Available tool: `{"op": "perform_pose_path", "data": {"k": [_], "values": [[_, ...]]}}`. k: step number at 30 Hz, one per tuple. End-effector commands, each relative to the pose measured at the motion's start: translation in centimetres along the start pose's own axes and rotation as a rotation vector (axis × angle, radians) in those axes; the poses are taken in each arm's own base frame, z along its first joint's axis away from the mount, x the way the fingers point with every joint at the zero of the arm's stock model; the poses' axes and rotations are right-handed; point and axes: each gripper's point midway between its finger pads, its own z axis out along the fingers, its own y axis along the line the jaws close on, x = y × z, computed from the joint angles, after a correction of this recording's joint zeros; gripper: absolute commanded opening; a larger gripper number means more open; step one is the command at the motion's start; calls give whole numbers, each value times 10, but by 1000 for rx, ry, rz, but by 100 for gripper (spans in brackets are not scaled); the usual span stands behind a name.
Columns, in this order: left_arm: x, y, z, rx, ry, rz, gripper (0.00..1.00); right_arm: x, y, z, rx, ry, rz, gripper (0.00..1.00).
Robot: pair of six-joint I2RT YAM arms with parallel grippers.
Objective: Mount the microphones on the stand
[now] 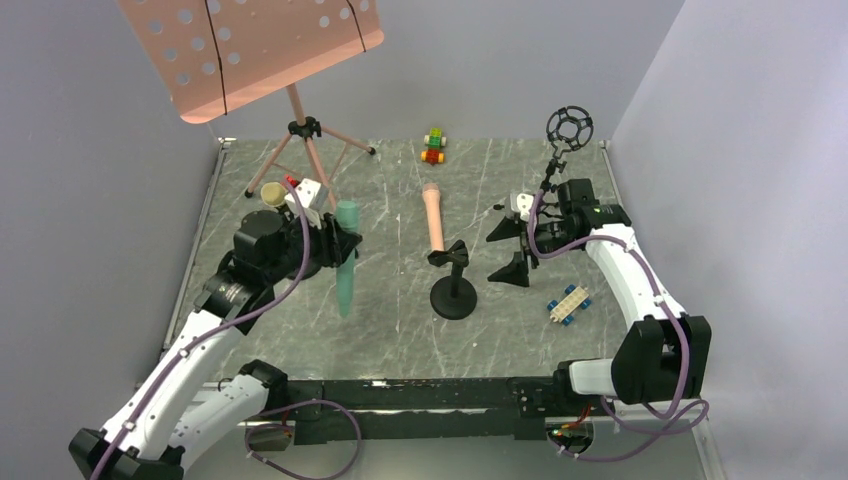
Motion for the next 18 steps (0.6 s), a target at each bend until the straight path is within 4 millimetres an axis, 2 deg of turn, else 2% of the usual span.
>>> {"op": "perform_pose_path", "data": {"k": [1,13,18], "values": [[-14,-13,-10,66,-87,44,7,-12,4,0,-2,26,-56,100],[5,-16,-32,82,-101,28,7,-49,-9,28,23,86,-136,100],[9,-18,-37,89,-118,8,7,-52,-7,38,-4,97,-136,100]]}}
